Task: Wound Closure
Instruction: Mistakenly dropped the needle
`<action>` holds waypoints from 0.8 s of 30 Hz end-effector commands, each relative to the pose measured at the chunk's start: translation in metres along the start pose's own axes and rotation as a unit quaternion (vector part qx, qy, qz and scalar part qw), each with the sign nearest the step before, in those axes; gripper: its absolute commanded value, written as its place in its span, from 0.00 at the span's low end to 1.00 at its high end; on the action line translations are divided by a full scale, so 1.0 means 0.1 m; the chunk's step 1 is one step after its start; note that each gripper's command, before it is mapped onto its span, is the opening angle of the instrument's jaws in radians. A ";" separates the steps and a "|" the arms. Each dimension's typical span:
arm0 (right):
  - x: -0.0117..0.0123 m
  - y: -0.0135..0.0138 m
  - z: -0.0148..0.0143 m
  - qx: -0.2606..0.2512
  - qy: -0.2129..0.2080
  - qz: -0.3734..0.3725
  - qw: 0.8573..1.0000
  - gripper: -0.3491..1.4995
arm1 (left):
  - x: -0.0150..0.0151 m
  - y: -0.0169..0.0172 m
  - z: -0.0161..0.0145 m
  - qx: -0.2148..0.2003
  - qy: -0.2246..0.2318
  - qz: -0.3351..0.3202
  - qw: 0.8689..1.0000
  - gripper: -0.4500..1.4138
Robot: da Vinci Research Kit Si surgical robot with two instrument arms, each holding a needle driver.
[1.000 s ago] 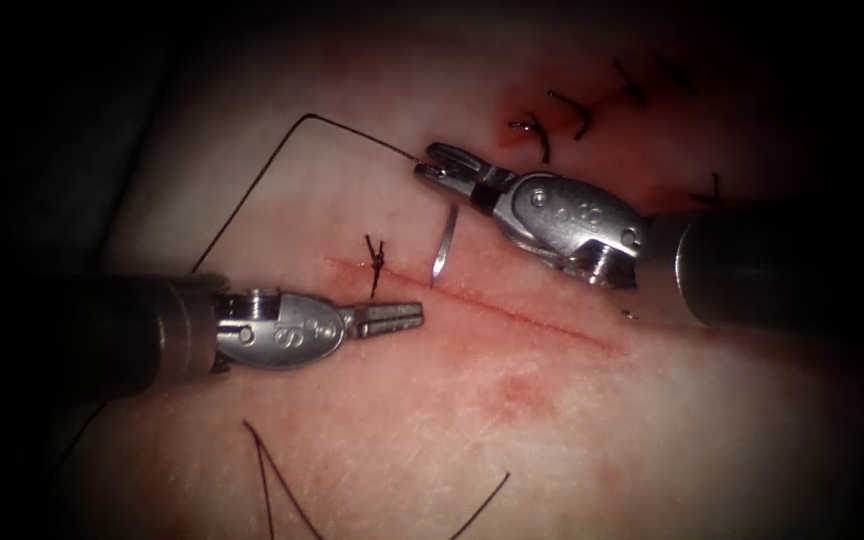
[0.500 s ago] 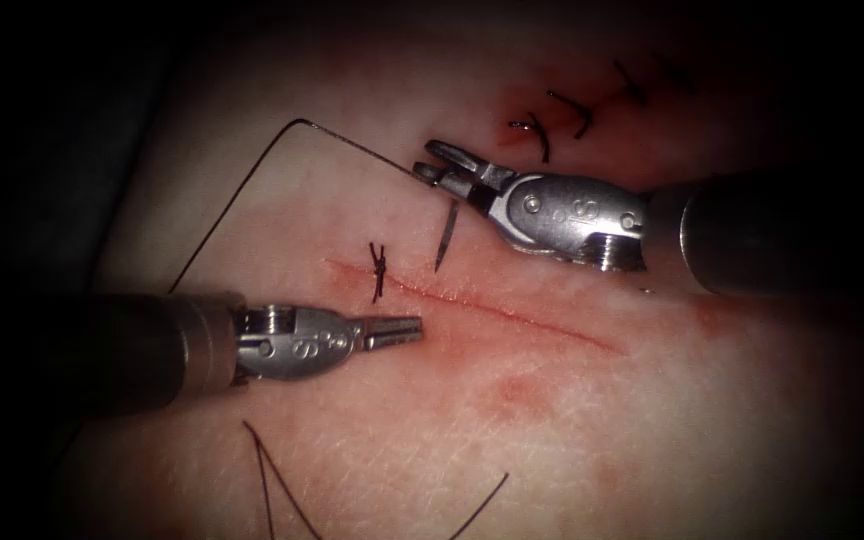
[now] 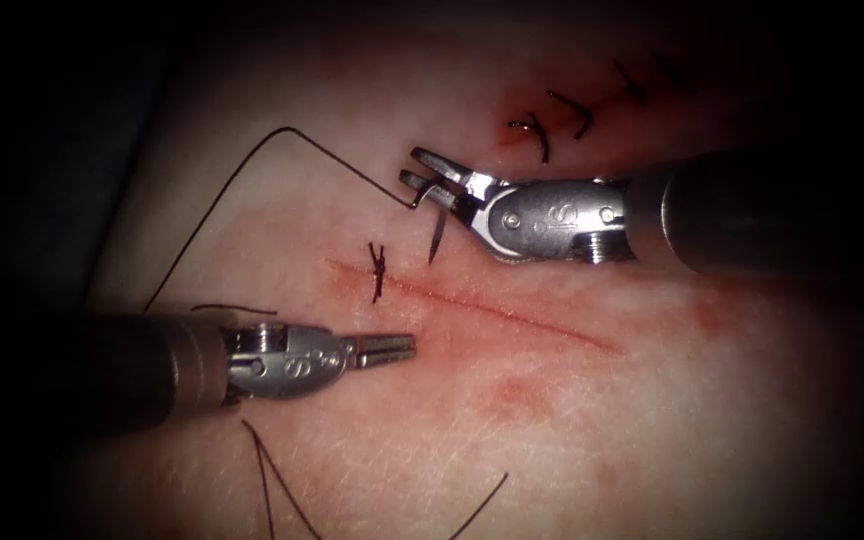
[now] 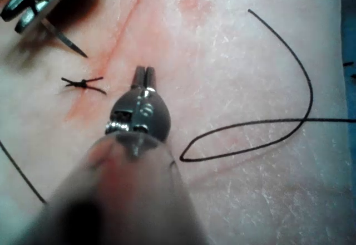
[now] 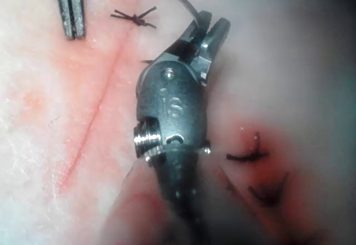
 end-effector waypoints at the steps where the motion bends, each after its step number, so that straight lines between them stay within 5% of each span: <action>1: -0.006 -0.005 0.007 0.000 0.001 -0.006 1.000 0.00 | -0.002 0.003 0.008 -0.001 0.002 0.000 1.000 0.12; 9: -0.010 -0.021 0.003 0.005 0.001 -0.046 0.999 0.00 | 0.001 0.005 0.004 -0.007 0.008 0.000 1.000 0.12; 24: -0.032 -0.097 -0.028 0.011 0.057 -0.176 0.983 0.00 | 0.003 0.010 -0.036 -0.020 0.011 0.000 1.000 0.07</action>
